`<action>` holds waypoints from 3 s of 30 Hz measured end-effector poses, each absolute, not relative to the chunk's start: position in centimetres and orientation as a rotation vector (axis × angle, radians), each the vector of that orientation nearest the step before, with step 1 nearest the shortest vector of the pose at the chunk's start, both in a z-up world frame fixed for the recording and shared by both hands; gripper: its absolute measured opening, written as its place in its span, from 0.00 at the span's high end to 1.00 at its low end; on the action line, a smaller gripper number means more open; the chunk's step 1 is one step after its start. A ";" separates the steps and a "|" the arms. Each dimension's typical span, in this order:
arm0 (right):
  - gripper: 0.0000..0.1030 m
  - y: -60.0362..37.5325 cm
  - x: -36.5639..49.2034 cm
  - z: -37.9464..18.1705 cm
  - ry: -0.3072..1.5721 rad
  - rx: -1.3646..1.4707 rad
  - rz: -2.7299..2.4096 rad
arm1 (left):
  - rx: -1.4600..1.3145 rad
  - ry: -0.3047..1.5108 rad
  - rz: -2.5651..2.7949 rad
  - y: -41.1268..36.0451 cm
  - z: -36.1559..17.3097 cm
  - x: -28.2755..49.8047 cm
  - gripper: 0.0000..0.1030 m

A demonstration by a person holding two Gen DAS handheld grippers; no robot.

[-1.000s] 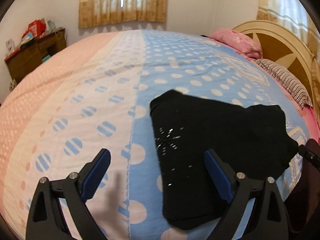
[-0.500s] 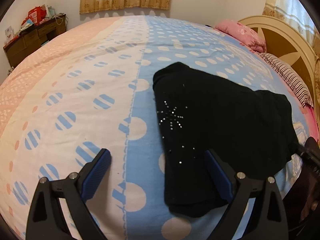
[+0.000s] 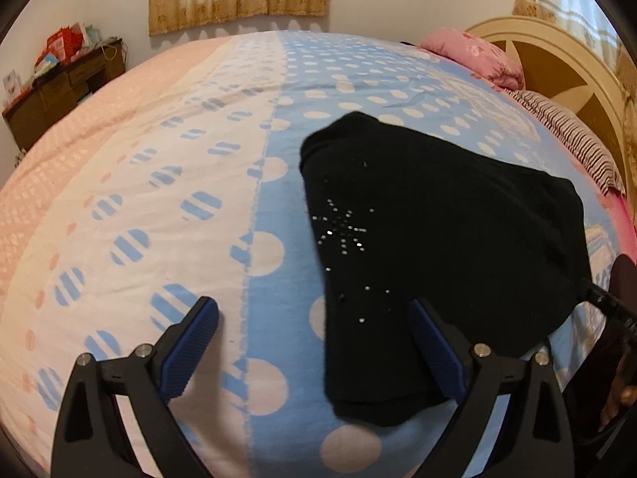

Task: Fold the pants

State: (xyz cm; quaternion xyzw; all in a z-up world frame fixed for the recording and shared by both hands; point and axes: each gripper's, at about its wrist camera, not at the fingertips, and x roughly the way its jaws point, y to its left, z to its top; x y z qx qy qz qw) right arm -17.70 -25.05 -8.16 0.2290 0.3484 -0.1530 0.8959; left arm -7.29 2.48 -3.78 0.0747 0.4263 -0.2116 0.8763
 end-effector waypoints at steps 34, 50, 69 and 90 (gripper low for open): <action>0.61 -26.6 -13.7 -3.0 0.447 0.472 -0.348 | 0.128 0.838 -0.307 0.7 -1.1 -2.3 0.00; 0.40 -24.9 -20.4 -3.8 0.493 0.468 -0.417 | 0.246 0.831 -0.331 -0.7 -1.5 -5.6 0.00; 0.24 -23.2 -21.8 0.2 0.420 0.132 -0.580 | 0.177 0.814 -0.376 -0.1 -1.0 -5.9 0.00; 0.25 -24.6 -14.6 -9.1 0.621 0.433 -0.362 | 0.030 0.941 -0.391 -0.6 -4.1 -4.7 0.00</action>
